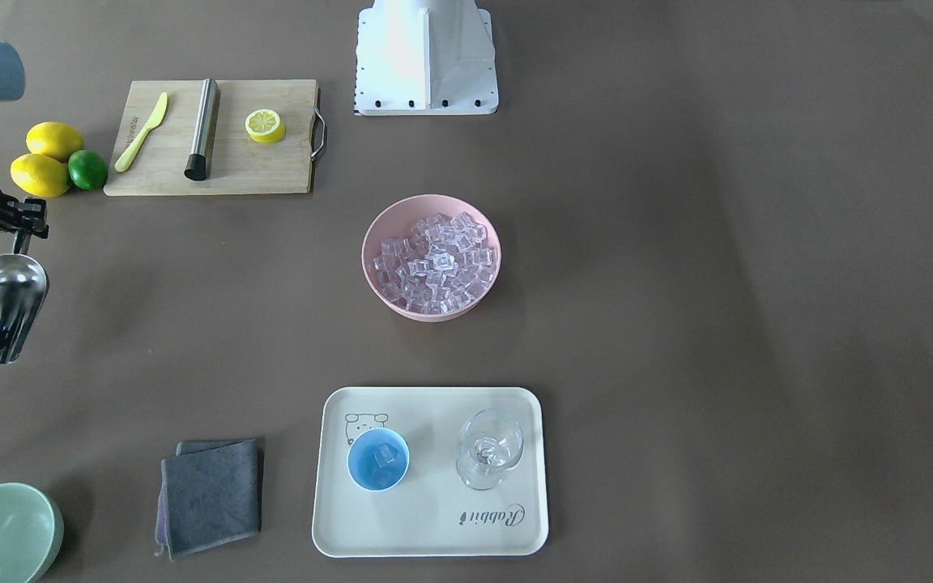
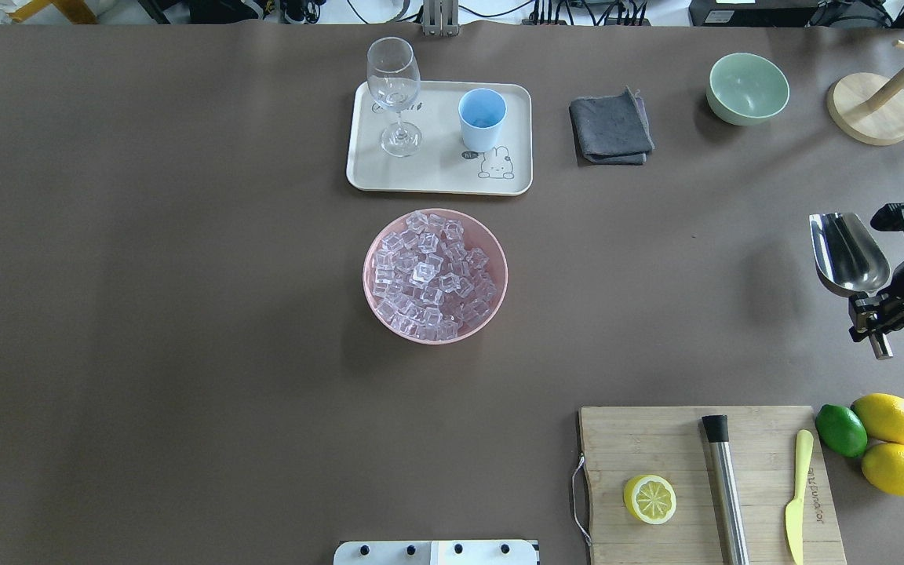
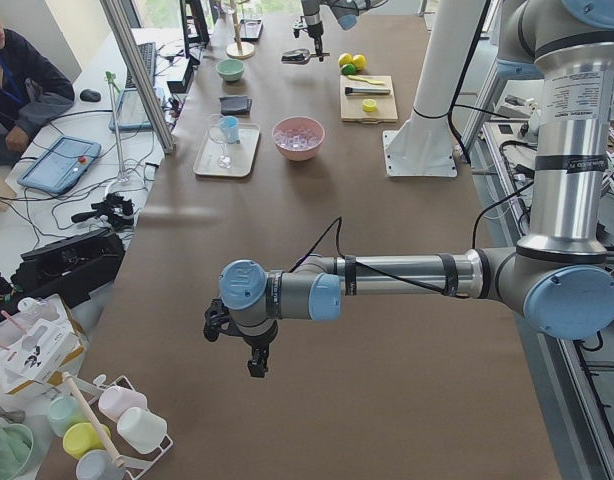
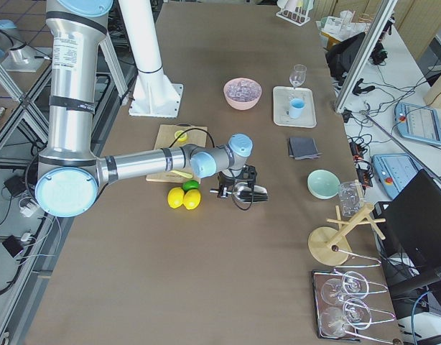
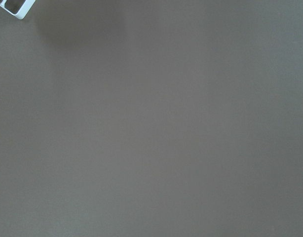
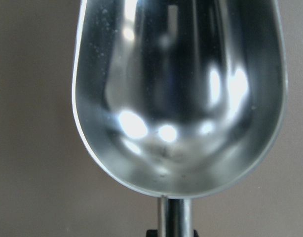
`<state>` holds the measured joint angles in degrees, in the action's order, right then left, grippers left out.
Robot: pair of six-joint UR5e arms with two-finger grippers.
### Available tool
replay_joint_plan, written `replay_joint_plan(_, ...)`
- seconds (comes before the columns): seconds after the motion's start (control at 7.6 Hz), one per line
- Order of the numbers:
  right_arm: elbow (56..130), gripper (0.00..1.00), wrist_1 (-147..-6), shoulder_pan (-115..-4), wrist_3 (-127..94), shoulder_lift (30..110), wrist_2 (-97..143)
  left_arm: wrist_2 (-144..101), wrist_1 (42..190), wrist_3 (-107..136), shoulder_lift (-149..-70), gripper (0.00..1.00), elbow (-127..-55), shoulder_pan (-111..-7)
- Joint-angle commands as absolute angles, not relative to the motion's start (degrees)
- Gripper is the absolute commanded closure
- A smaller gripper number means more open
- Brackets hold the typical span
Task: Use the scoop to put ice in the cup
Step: 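Lower the scoop onto the table and open the right gripper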
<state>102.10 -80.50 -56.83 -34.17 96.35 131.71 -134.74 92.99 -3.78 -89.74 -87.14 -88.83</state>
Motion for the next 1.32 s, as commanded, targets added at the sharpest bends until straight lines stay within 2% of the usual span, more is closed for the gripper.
replay_joint_plan(0.0, 93.55, 1.0, -70.62, -56.78, -33.84, 97.12, 131.57, -134.82, 92.99, -3.78, -89.74, 0.02, -87.19, -88.86)
replay_joint_plan(0.13, 92.82, 1.0, -69.62, -56.78, -34.01, 96.68, 131.66, -134.82, 92.99, -3.78, -89.74, 0.02, -87.19, -88.86)
replay_joint_plan(0.26, 92.64, 0.73, -69.61, -56.78, -34.01, 95.98, 132.1, -134.82, 92.99, -3.78, -89.74, 0.02, -87.1, -88.86)
replay_joint_plan(0.39, 92.9, 0.01, -69.7, -56.69, -34.01, 95.37, 132.27, -134.82, 92.99, -3.78, -89.74, 0.02, -87.19, -88.86)
replay_joint_plan(0.92, 94.13, 0.0, -70.48, -57.91, -35.15, 94.39, 136.93, -134.82, 92.99, -3.78, -89.74, 0.02, -87.19, -88.86)
replay_joint_plan(1.18, 98.32, 0.0, -76.69, -59.49, -35.16, 94.4, 137.46, -134.82, 92.9, -3.78, -89.74, 0.02, -87.01, -88.86)
